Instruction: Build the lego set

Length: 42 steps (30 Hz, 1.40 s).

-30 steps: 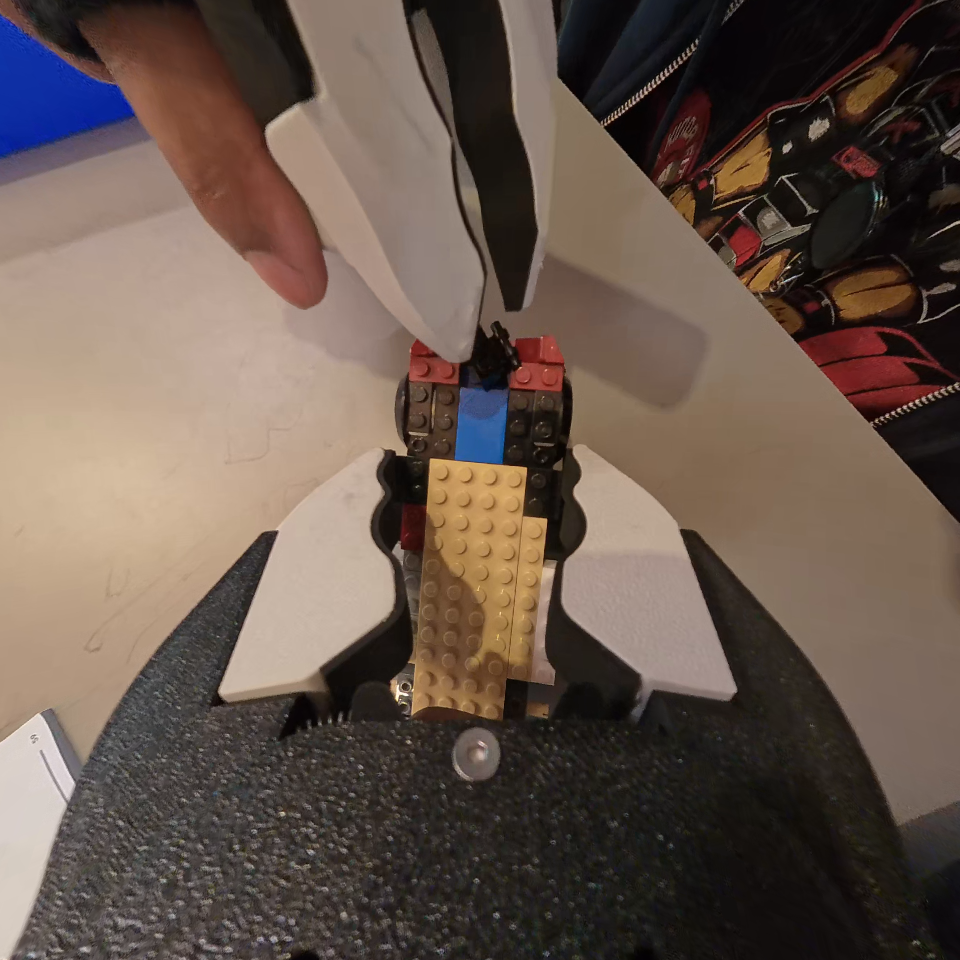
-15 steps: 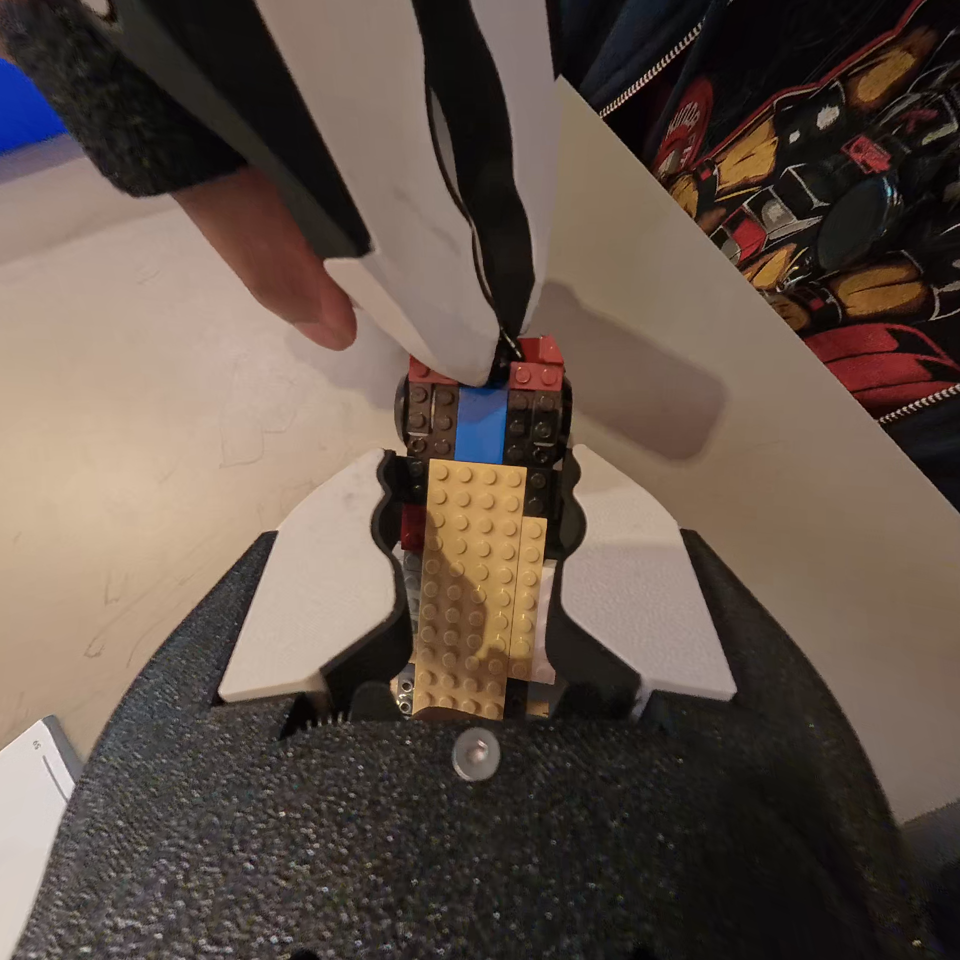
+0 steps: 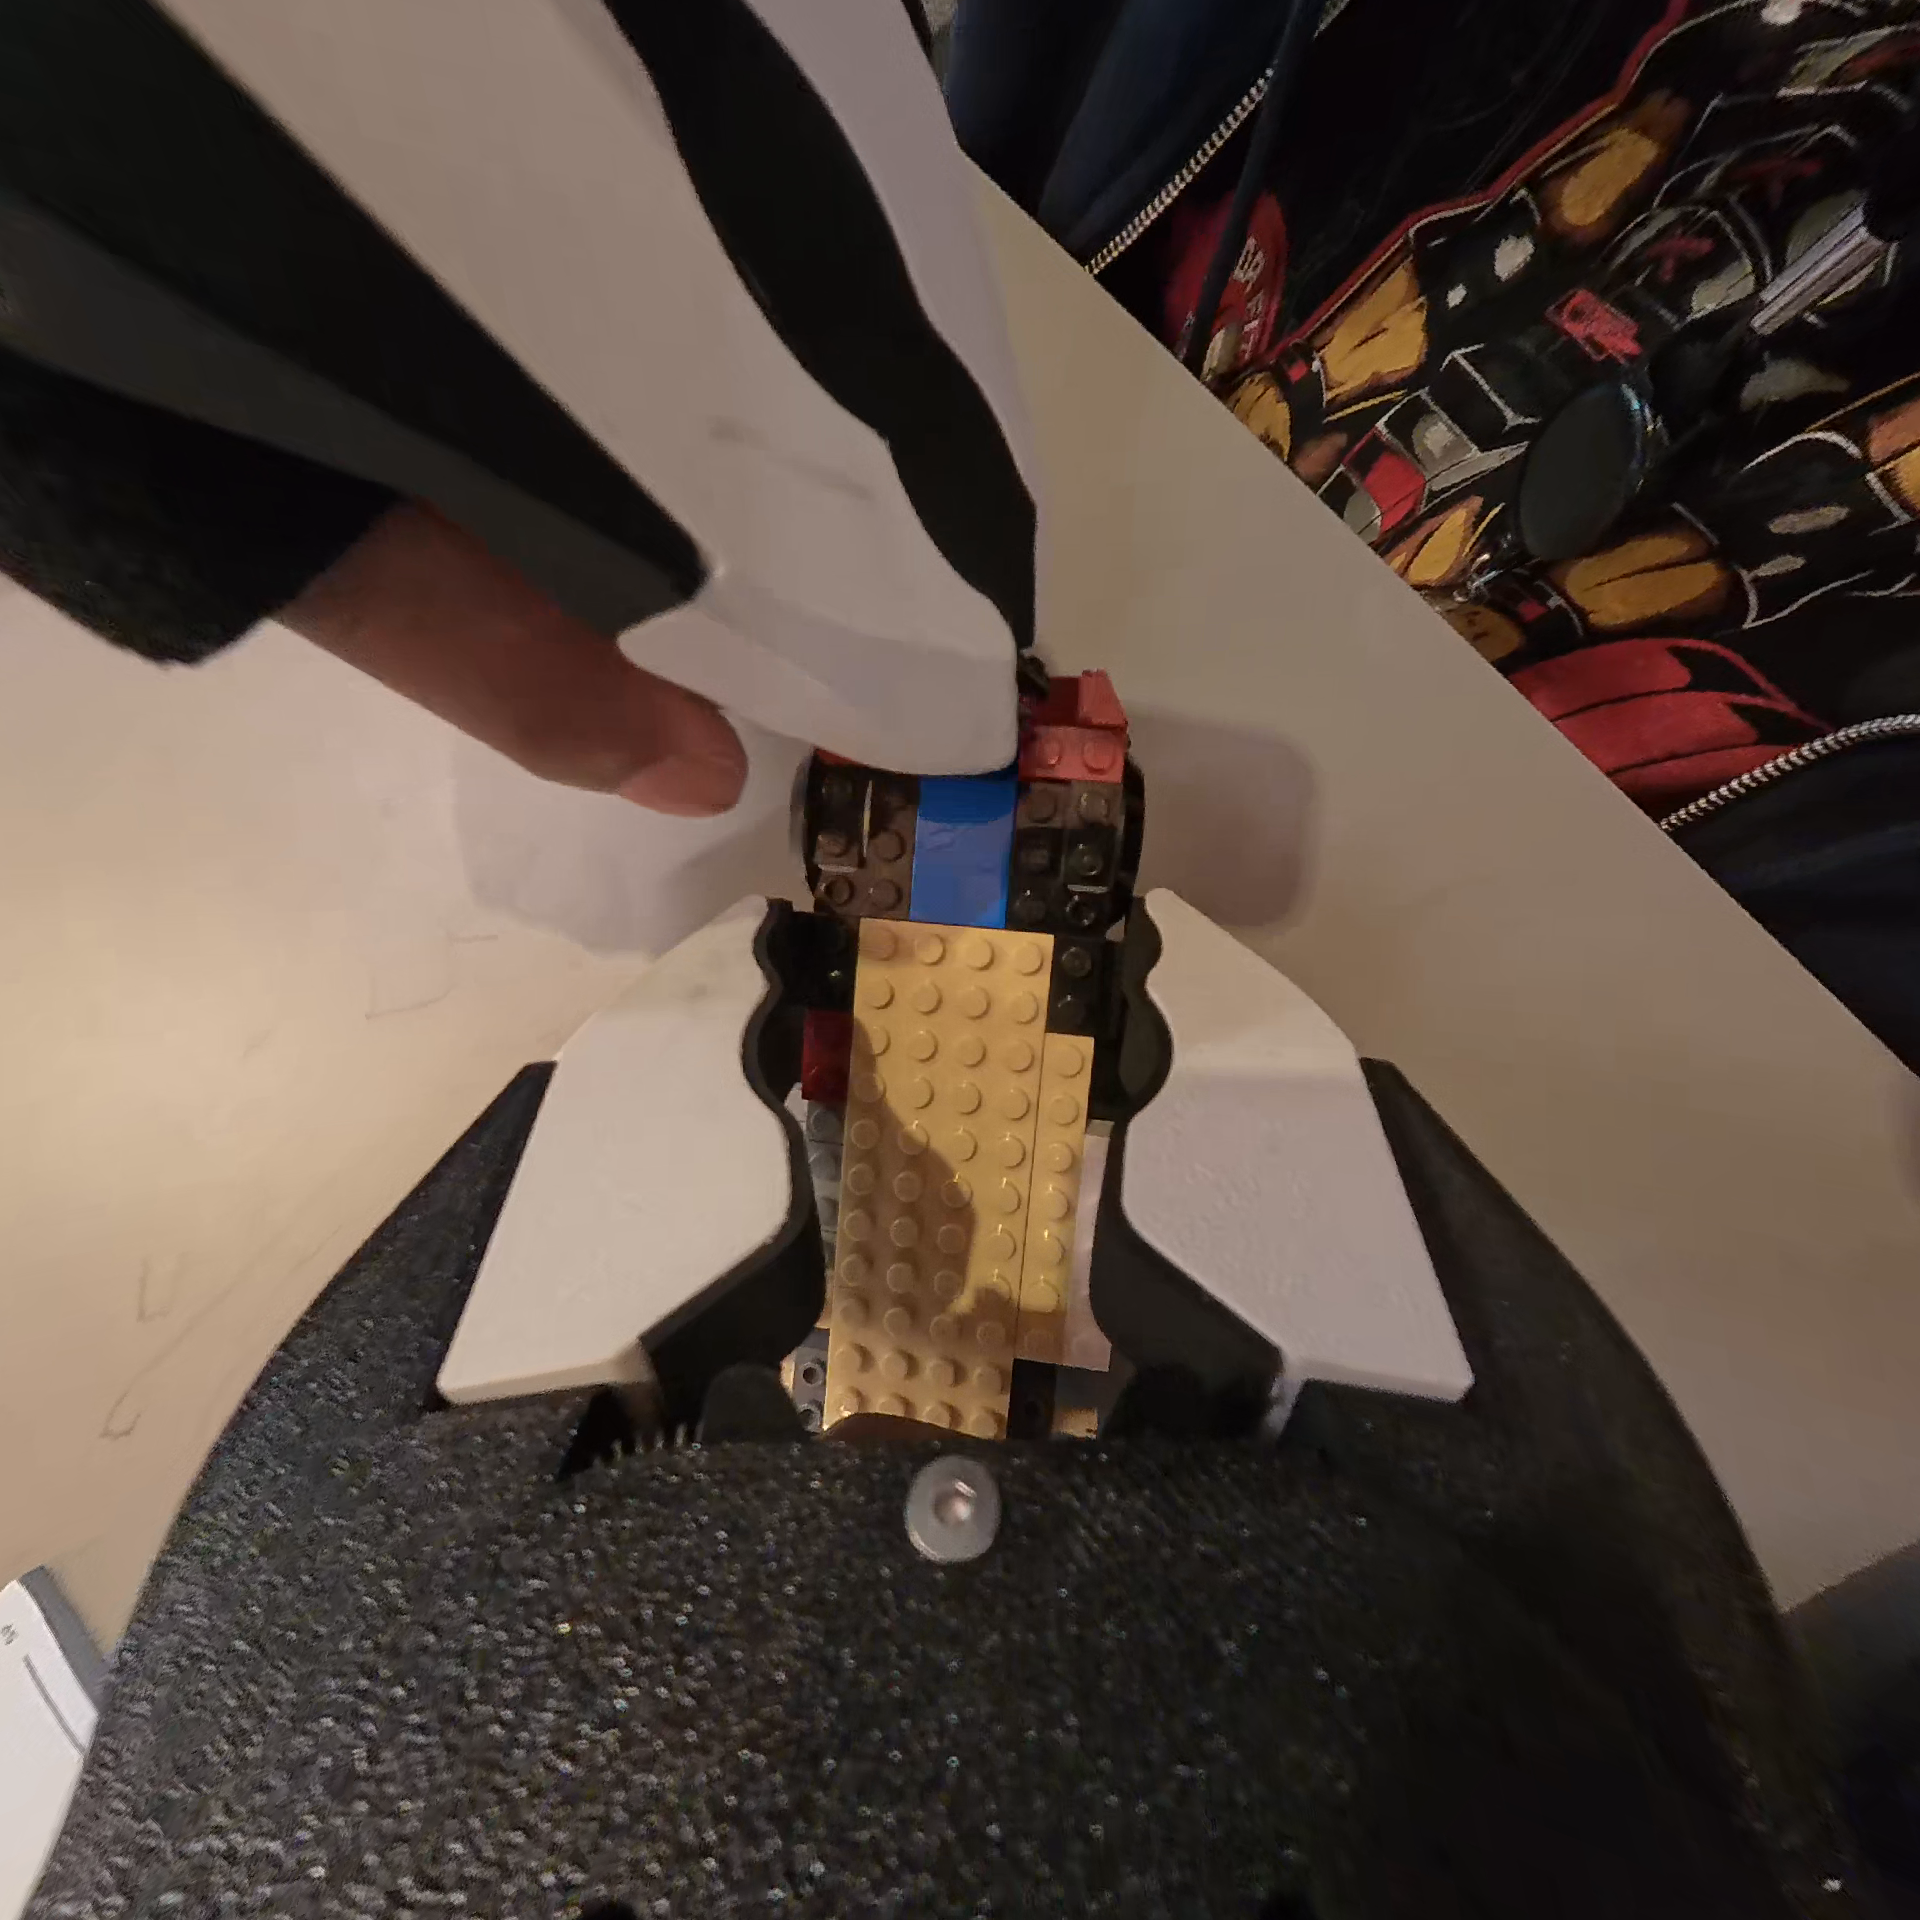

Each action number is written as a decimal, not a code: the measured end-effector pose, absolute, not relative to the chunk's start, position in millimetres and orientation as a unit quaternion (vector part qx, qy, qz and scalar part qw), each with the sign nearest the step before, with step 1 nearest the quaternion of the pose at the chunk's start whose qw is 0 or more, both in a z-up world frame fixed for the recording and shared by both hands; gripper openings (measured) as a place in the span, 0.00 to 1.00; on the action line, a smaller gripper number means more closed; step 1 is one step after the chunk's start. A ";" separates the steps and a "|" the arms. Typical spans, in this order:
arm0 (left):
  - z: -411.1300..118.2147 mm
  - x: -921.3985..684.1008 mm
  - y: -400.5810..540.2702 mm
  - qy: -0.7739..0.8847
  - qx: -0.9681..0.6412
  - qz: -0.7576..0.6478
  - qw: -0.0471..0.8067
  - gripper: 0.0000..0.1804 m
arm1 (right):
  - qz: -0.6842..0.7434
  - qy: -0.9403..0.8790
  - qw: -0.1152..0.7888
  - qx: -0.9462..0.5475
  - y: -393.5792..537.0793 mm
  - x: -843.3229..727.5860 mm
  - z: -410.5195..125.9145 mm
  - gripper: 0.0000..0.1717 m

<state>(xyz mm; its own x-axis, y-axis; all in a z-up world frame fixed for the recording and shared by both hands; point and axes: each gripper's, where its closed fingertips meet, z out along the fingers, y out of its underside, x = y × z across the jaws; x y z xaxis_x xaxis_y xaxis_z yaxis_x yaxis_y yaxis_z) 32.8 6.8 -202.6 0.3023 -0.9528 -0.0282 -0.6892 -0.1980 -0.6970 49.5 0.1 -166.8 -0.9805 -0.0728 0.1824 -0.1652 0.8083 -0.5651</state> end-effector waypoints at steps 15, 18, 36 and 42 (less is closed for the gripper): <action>-197.1 47.5 -8.4 0.581 -0.714 -0.248 0.302 0.34 | 0.315 -0.935 0.041 0.158 -10.2 63.4 -168.4 0.09; -198.4 47.7 -8.6 0.581 -0.715 -0.249 0.299 0.34 | 0.311 -0.934 0.040 0.168 -10.7 62.7 -171.0 0.09; -203.6 41.1 -3.6 0.570 -0.728 -0.245 0.291 0.34 | 0.211 -0.946 0.127 0.211 -4.8 57.8 -178.8 0.09; -206.0 39.8 -2.8 0.571 -0.731 -0.241 0.286 0.34 | 0.171 -0.945 0.151 0.234 -3.5 57.4 -182.4 0.09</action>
<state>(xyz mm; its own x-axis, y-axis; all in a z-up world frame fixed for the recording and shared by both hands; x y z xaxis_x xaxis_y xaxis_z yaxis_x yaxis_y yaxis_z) 39.8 -2.8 -206.0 0.2314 -0.9725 0.0252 -0.6965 -0.1837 -0.6936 57.4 -3.5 -182.4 -0.8444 -0.3914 0.3658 -0.4946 0.8319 -0.2516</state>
